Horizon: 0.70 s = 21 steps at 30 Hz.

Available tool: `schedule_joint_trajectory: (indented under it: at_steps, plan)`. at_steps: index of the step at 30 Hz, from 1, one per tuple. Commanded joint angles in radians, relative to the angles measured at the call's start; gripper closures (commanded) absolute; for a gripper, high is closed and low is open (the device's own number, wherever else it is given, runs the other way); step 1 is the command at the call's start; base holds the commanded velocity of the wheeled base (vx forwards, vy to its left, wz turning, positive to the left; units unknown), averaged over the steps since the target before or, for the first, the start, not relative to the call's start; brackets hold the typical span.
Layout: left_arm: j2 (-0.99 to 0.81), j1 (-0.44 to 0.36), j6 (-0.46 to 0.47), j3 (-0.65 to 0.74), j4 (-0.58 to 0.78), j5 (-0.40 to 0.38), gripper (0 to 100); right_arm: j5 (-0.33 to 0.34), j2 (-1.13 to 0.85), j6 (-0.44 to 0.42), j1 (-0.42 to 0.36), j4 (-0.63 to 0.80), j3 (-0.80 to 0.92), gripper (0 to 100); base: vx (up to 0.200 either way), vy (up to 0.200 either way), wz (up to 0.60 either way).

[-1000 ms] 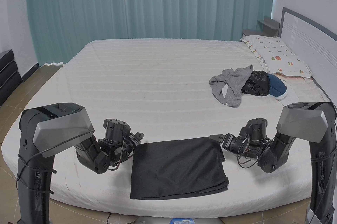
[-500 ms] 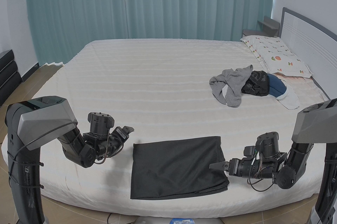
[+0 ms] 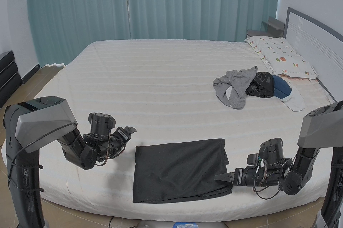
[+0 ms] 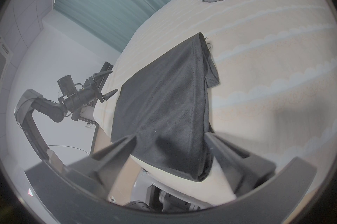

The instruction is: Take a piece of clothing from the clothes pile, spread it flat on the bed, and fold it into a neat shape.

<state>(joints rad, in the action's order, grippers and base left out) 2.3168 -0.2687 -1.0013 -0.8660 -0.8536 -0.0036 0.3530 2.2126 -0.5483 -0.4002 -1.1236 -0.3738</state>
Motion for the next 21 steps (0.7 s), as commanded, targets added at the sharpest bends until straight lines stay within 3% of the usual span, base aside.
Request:
schedule_joint_trajectory:
  at_steps: [1,6,14,21]
  plan:
    - [0.000,0.000,0.000,-0.004,0.001,0.001,0,-0.002,0.013,0.013,0.004,0.002,0.007,100,0.000,0.000,0.00]
    - [0.000,0.008,0.000,-0.005,0.001,0.001,0,-0.003,-0.004,0.096,0.029,0.002,0.041,100,0.000,0.000,0.00]
    - [0.003,0.014,0.001,-0.007,0.002,0.001,0,-0.003,-0.025,0.120,0.031,0.002,0.059,100,0.000,0.000,0.00]
    - [0.003,0.014,0.000,-0.007,0.002,0.001,0,-0.003,-0.022,0.202,0.044,0.051,0.072,100,0.000,0.000,0.00]
